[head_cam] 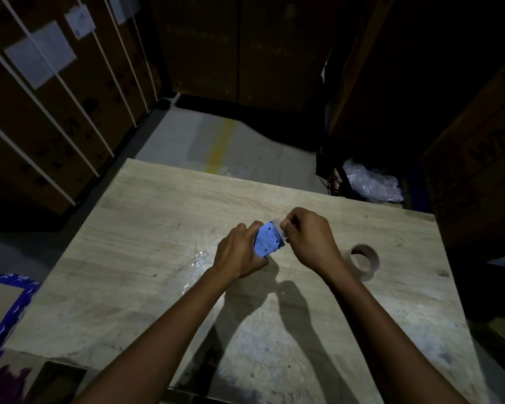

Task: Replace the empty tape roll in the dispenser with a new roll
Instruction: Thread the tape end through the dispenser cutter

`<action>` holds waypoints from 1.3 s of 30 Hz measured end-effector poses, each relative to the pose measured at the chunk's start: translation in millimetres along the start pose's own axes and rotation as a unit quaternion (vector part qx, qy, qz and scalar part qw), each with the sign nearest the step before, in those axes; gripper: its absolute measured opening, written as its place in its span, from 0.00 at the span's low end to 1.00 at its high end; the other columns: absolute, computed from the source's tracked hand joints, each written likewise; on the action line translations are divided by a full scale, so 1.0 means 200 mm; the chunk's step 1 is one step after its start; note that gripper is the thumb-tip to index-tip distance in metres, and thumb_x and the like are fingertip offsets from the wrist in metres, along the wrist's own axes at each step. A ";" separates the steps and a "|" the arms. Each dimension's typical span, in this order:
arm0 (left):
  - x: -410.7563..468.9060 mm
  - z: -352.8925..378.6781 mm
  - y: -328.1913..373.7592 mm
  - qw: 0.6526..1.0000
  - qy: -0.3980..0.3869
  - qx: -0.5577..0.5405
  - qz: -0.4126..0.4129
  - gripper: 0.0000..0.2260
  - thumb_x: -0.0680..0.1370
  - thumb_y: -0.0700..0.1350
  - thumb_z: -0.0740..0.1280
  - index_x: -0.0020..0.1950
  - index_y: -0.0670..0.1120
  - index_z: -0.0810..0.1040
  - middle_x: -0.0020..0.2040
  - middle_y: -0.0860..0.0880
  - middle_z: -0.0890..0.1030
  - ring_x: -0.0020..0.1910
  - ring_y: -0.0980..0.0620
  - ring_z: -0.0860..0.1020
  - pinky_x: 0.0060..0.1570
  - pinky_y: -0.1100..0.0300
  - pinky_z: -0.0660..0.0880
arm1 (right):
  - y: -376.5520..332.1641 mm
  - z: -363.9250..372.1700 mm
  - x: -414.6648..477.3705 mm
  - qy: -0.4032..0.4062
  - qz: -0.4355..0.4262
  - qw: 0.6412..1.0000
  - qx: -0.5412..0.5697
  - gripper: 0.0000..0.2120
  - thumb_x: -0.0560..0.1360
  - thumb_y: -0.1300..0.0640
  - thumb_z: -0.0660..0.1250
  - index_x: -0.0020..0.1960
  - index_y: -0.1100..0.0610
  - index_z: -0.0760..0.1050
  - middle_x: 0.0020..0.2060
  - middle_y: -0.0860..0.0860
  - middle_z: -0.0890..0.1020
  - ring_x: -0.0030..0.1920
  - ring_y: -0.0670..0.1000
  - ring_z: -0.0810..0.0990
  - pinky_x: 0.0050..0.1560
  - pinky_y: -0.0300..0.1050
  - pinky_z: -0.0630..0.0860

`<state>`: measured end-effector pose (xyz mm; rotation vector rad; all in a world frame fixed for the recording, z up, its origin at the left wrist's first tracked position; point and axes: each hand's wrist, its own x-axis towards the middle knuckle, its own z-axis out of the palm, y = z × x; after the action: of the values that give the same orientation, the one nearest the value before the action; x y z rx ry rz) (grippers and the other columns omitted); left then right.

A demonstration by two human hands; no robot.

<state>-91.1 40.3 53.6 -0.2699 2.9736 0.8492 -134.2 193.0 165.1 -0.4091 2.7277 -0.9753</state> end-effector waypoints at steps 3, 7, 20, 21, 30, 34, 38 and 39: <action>0.00 -0.02 0.00 1.000 0.005 0.025 -0.005 0.35 0.63 0.56 0.74 0.68 0.54 0.67 0.51 0.45 0.76 0.50 0.44 0.76 0.41 0.55 0.73 | -0.04 0.05 -0.02 -0.002 -0.031 0.998 -0.048 0.10 0.79 0.58 0.61 0.41 0.59 0.74 0.38 0.53 0.78 0.39 0.53 0.75 0.35 0.46 0.66; -0.01 -0.03 0.02 0.999 0.018 0.030 -0.023 0.27 0.68 0.57 0.70 0.65 0.52 0.69 0.49 0.42 0.76 0.47 0.40 0.78 0.44 0.51 0.77 | -0.07 0.16 -0.05 -0.015 -0.071 0.992 -0.099 0.09 0.80 0.58 0.60 0.44 0.58 0.75 0.44 0.53 0.75 0.41 0.50 0.71 0.42 0.43 0.66; -0.07 -0.07 0.03 0.993 0.024 -0.112 -0.033 0.35 0.73 0.54 0.57 0.78 0.51 0.47 0.52 0.45 0.80 0.46 0.43 0.80 0.43 0.52 0.76 | -0.06 0.37 -0.14 0.055 -0.087 0.980 -0.169 0.08 0.78 0.58 0.64 0.50 0.60 0.80 0.52 0.53 0.77 0.53 0.54 0.72 0.38 0.45 0.72; -0.07 -0.08 0.03 0.992 0.023 -0.124 -0.024 0.36 0.75 0.53 0.58 0.79 0.52 0.44 0.51 0.47 0.81 0.44 0.44 0.80 0.41 0.52 0.76 | -0.07 0.37 -0.14 0.061 -0.086 0.981 -0.165 0.08 0.77 0.59 0.64 0.49 0.61 0.80 0.52 0.54 0.77 0.53 0.55 0.72 0.38 0.46 0.73; -0.13 -0.10 -0.03 0.991 0.061 -0.054 0.109 0.29 0.80 0.52 0.55 0.78 0.65 0.48 0.36 0.55 0.62 0.28 0.59 0.63 0.29 0.65 0.59 | -0.10 0.37 -0.14 0.096 -0.076 0.979 -0.162 0.10 0.78 0.59 0.61 0.49 0.61 0.82 0.52 0.54 0.79 0.55 0.54 0.72 0.43 0.47 0.74; -0.11 -0.09 -0.08 0.991 0.050 -0.077 0.099 0.27 0.78 0.53 0.55 0.77 0.63 0.55 0.39 0.51 0.70 0.36 0.49 0.74 0.34 0.58 0.70 | -0.14 0.36 -0.16 0.095 -0.086 0.978 -0.164 0.12 0.78 0.59 0.59 0.46 0.56 0.82 0.49 0.50 0.82 0.52 0.51 0.75 0.45 0.43 0.71; -0.09 -0.10 -0.13 0.982 0.036 -0.182 0.048 0.26 0.76 0.62 0.54 0.74 0.65 0.63 0.44 0.49 0.80 0.44 0.49 0.79 0.43 0.54 0.77 | -0.22 0.34 -0.18 0.144 -0.104 0.978 -0.112 0.06 0.75 0.60 0.66 0.47 0.57 0.83 0.43 0.52 0.86 0.43 0.53 0.83 0.43 0.43 0.75; -0.09 -0.11 -0.14 0.970 0.025 -0.240 0.018 0.26 0.74 0.66 0.56 0.73 0.66 0.65 0.49 0.51 0.83 0.48 0.52 0.81 0.45 0.57 0.77 | -0.22 0.34 -0.19 0.180 -0.111 0.974 -0.083 0.06 0.74 0.61 0.68 0.48 0.58 0.83 0.44 0.54 0.86 0.42 0.54 0.84 0.43 0.44 0.79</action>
<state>-68.7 8.3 59.3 -0.2503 2.7765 1.5825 -70.8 133.9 145.8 -0.6334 3.1608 -0.9552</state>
